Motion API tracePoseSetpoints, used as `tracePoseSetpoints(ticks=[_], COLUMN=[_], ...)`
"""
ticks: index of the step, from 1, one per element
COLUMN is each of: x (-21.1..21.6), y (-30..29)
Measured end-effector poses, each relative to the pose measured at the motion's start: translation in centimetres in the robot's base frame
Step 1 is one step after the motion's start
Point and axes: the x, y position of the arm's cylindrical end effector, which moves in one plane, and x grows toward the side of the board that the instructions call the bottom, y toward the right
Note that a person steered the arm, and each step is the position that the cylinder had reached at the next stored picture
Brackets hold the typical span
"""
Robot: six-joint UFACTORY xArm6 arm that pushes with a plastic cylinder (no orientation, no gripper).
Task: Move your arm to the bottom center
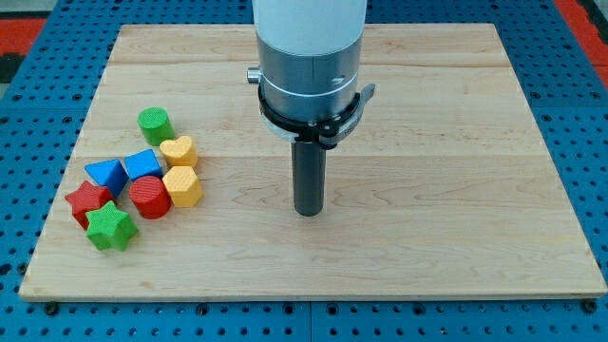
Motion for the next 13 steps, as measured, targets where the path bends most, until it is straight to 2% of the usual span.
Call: tracePoseSetpoints(ticks=[9, 11, 13], x=[0.7, 3.5, 3.8], y=[1.0, 1.7, 1.8])
